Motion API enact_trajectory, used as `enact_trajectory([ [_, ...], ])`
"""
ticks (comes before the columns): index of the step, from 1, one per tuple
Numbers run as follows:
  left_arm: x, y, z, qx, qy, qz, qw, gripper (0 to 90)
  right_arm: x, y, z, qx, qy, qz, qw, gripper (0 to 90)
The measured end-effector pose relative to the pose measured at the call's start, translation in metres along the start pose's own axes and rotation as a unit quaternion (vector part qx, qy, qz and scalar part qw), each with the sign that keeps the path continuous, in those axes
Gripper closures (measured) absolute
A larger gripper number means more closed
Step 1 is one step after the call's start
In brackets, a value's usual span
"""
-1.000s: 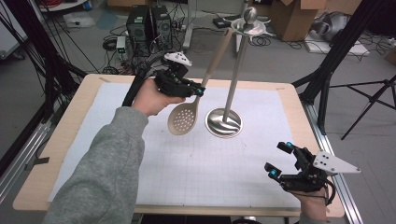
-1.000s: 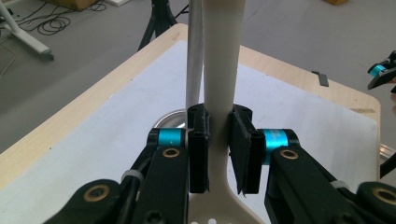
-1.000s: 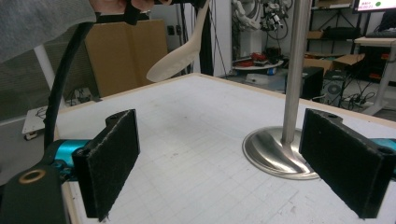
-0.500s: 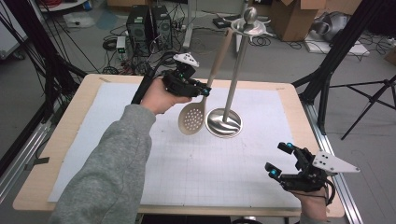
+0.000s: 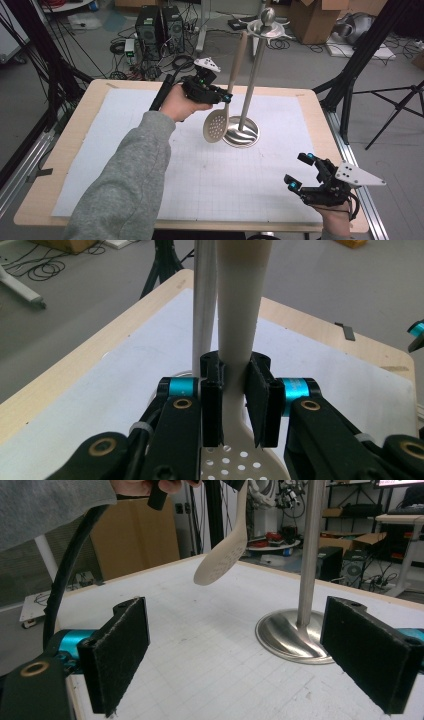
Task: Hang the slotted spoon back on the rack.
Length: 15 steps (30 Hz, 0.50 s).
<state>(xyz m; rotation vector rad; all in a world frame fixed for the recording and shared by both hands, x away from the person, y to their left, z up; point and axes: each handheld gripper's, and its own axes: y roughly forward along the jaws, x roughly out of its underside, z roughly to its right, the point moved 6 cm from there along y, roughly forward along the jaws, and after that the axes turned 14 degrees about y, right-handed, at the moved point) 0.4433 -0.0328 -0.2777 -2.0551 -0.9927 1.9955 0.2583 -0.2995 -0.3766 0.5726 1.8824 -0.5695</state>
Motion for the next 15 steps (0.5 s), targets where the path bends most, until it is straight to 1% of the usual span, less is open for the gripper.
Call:
enact_trajectory([
  [2,0.0006,0.0004,-0.0015,-0.001,0.004,-0.002,1.0,77.3,0.0001,-0.0001,0.0002,0.0,0.0,0.0,1.0,11.2],
  [10,0.0003,0.0011,-0.0019,-0.008,0.003,0.0,1.0,77.1,0.0005,0.0,0.0004,0.001,0.0,0.001,1.0,11.2],
  [12,0.0008,0.0007,-0.0017,-0.007,0.008,-0.003,0.9999,76.9,0.0005,0.0,0.0001,0.002,-0.001,0.0,1.0,11.2],
  [14,0.0014,0.0004,-0.0024,-0.011,0.014,-0.004,0.9998,76.3,0.0007,-0.0001,-0.0002,0.002,0.0,0.0,1.0,11.2],
  [15,0.0035,0.0013,-0.004,-0.024,0.035,-0.008,0.999,67.1,0.0018,0.0003,0.0003,0.002,0.001,-0.002,1.0,11.2],
])
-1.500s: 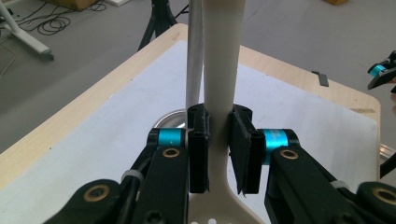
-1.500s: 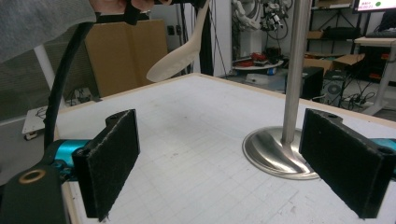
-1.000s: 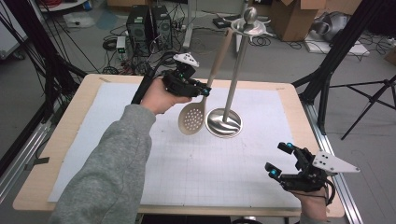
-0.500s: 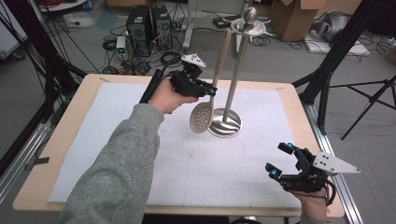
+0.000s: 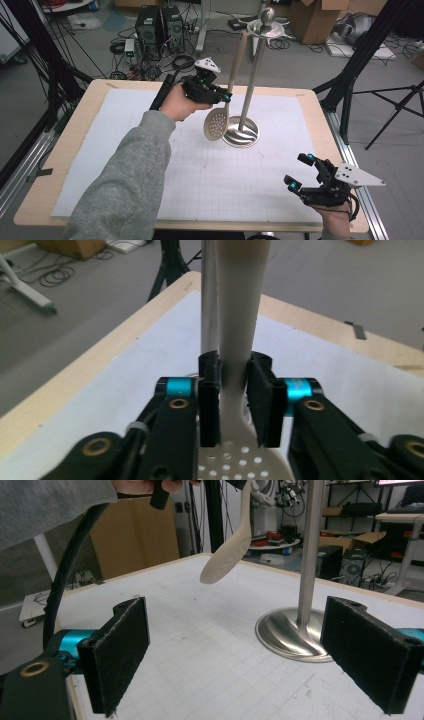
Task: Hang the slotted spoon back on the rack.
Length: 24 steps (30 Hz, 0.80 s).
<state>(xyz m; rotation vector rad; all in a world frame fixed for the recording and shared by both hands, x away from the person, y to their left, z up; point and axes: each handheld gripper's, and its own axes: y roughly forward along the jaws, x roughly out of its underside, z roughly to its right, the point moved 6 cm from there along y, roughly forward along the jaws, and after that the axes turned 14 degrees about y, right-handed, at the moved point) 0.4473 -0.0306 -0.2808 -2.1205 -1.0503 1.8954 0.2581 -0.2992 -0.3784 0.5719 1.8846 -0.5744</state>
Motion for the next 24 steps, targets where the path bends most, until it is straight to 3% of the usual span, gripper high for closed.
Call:
enact_trajectory([
  [3,0.001,0.0,0.0,-0.006,0.017,0.005,0.9998,46.5,0.001,0.002,0.0,-0.001,0.0,-0.002,1.0,11.2],
  [4,0.0,-0.001,0.001,-0.006,0.02,0.009,0.9997,46.5,0.001,0.002,0.0,-0.001,0.0,-0.002,1.0,11.2],
  [5,0.001,-0.003,0.002,-0.008,0.033,0.013,0.9993,38.3,0.001,0.002,0.0,-0.002,-0.003,-0.002,1.0,11.2],
  [10,0.01,-0.009,0.004,-0.005,0.015,0.003,0.9999,22.1,0.001,0.001,0.001,0.001,0.002,-0.003,1.0,11.2],
  [15,0.02,-0.017,0.005,-0.001,0.007,0.016,0.9999,17.4,0.001,0.002,0.0,0.0,0.001,-0.001,1.0,11.2],
  [16,0.023,-0.019,0.005,-0.005,0.008,0.015,0.9998,17.4,0.001,0.002,0.0,0.0,0.001,-0.001,1.0,11.2],
  [17,0.028,-0.023,0.003,-0.028,0.015,0.015,0.9994,17.4,0.002,0.004,0.0,-0.003,0.0,-0.006,1.0,11.2],
  [24,0.048,-0.032,0.005,-0.047,0.012,0.01,0.9988,16.6,0.004,0.011,-0.003,-0.008,-0.003,-0.016,0.9998,11.2],
])
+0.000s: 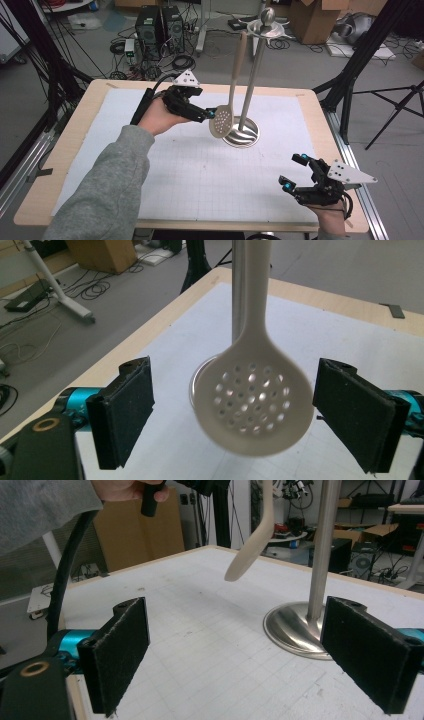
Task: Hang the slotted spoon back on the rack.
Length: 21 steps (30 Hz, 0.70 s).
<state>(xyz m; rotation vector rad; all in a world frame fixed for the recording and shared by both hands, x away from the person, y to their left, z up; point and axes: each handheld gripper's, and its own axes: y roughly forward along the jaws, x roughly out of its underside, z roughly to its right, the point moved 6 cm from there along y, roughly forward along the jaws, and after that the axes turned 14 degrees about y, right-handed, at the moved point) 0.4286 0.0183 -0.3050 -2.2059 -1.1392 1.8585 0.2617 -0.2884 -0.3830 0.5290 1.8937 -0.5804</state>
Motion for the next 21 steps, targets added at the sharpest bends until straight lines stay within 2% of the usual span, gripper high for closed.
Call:
enact_trajectory([
  [3,0.01,-0.008,0.004,0.006,-0.005,0.004,1.0,16.3,0.0,0.0,-0.001,0.0,0.001,-0.001,1.0,11.2],
  [10,0.021,-0.022,0.01,0.005,-0.011,0.017,0.9998,16.3,-0.001,0.001,-0.003,0.0,-0.002,-0.001,1.0,11.2],
  [12,0.026,-0.026,0.012,0.003,-0.008,0.022,0.9997,16.3,-0.001,0.001,-0.004,0.0,-0.003,-0.001,1.0,11.2],
  [13,0.031,-0.029,0.014,-0.008,-0.009,0.024,0.9996,16.3,-0.002,0.002,-0.004,0.0,-0.005,-0.002,1.0,11.2],
  [18,0.043,-0.036,0.018,-0.013,-0.009,0.026,0.9995,16.3,-0.002,0.003,-0.006,-0.001,-0.007,-0.002,1.0,11.2],
  [21,0.05,-0.044,0.019,-0.017,-0.019,0.037,0.999,16.3,-0.002,0.005,-0.006,-0.002,-0.01,-0.004,0.9999,11.2],
])
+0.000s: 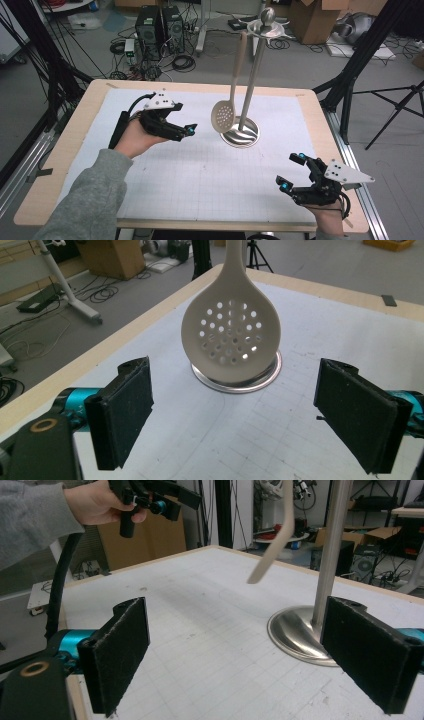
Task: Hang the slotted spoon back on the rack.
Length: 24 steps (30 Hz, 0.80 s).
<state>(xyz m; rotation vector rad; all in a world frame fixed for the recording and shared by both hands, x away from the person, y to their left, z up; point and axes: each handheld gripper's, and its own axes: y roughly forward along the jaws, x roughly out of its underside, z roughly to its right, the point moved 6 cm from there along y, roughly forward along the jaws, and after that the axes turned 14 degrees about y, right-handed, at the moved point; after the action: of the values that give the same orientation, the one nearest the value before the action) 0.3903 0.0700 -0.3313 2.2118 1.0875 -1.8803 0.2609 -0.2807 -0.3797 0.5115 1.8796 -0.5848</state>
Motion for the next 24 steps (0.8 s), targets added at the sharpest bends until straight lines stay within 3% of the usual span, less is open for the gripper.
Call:
enact_trajectory([
  [4,0.006,-0.014,0.003,-0.022,-0.013,0.024,0.9994,19.2,0.0,0.003,-0.002,-0.002,-0.001,-0.002,1.0,11.2],
  [9,0.012,-0.023,0.004,-0.032,-0.023,0.036,0.9986,18.3,0.001,0.005,-0.004,-0.004,-0.002,-0.007,1.0,11.2],
  [15,0.023,-0.036,0.006,-0.031,-0.017,0.044,0.9984,16.4,0.002,0.008,-0.005,-0.005,-0.004,-0.01,0.9999,11.2],
  [19,0.033,-0.042,0.003,-0.061,-0.014,0.04,0.9972,17.8,0.003,0.011,-0.005,-0.006,-0.005,-0.013,0.9999,11.2],
  [22,0.04,-0.048,0.003,-0.053,-0.01,0.05,0.9972,16.1,0.003,0.012,-0.005,-0.007,-0.005,-0.014,0.9999,11.2],
  [24,0.043,-0.051,0.002,-0.062,-0.005,0.05,0.9968,16.1,0.003,0.013,-0.006,-0.007,-0.004,-0.016,0.9998,11.2],
])
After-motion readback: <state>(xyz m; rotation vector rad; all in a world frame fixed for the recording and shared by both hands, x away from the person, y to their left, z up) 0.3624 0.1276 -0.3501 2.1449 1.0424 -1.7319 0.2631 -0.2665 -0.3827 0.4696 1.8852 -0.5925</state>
